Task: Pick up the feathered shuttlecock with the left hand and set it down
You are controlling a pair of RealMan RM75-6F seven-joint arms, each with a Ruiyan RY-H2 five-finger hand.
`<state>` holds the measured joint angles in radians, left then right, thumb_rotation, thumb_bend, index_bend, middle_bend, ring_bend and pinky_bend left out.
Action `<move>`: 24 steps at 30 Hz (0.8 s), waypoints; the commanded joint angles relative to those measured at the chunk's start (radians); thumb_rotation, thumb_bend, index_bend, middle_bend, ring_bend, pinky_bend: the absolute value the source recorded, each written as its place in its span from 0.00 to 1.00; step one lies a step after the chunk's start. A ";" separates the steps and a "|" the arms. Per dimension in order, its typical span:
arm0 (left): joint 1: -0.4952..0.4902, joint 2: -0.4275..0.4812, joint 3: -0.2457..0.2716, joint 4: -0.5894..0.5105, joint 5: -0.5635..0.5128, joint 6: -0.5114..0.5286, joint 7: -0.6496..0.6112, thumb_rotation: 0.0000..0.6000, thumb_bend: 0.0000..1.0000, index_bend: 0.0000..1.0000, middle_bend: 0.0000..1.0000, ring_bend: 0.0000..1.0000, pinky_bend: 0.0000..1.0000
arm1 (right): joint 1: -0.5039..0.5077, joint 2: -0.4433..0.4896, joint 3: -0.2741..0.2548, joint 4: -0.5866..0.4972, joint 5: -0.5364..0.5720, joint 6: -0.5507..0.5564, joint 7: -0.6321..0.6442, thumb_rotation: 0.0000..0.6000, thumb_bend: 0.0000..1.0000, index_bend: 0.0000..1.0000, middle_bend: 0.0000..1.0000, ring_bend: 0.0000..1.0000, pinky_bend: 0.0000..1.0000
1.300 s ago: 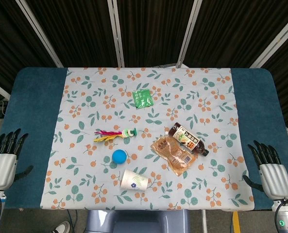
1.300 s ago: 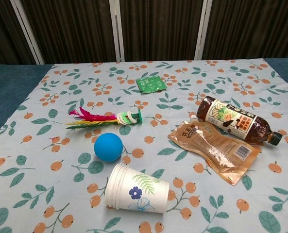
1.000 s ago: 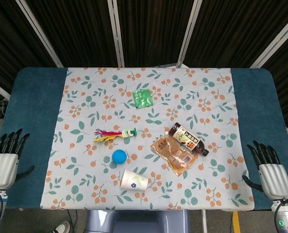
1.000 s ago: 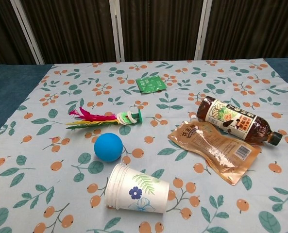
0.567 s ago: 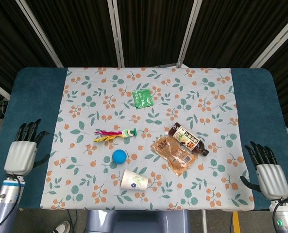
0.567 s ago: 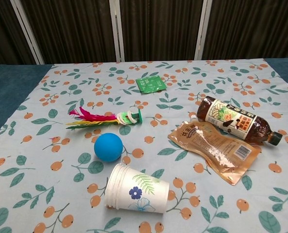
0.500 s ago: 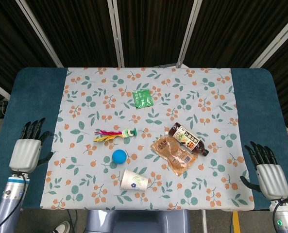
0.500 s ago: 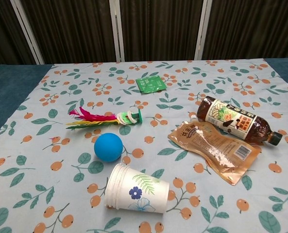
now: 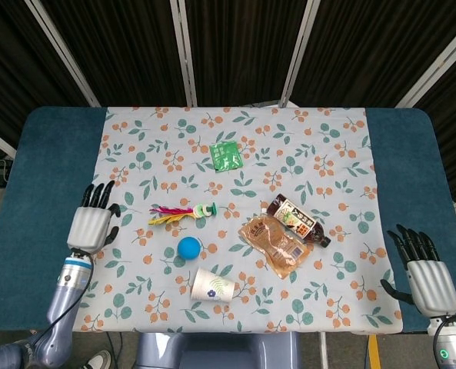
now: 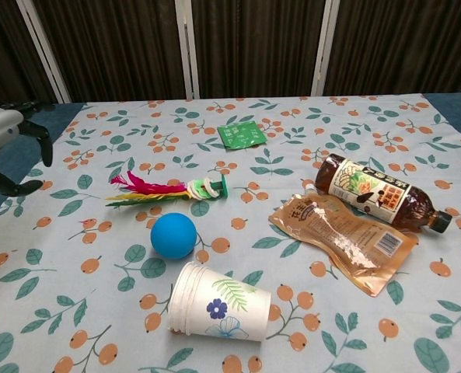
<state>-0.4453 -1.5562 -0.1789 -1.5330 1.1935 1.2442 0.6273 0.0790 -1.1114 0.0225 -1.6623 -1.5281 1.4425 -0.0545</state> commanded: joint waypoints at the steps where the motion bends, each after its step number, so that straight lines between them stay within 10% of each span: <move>1: -0.044 -0.080 -0.005 0.090 -0.007 -0.026 0.016 1.00 0.35 0.49 0.00 0.00 0.00 | 0.000 0.001 0.000 0.000 0.001 -0.001 0.001 1.00 0.13 0.09 0.00 0.00 0.00; 24: -0.131 -0.332 0.002 0.388 0.033 -0.048 -0.036 1.00 0.36 0.52 0.00 0.00 0.00 | -0.004 0.006 -0.001 -0.009 0.002 0.001 0.015 1.00 0.14 0.09 0.00 0.00 0.00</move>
<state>-0.5716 -1.8806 -0.1783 -1.1544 1.2217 1.1968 0.5913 0.0752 -1.1053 0.0214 -1.6709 -1.5264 1.4440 -0.0397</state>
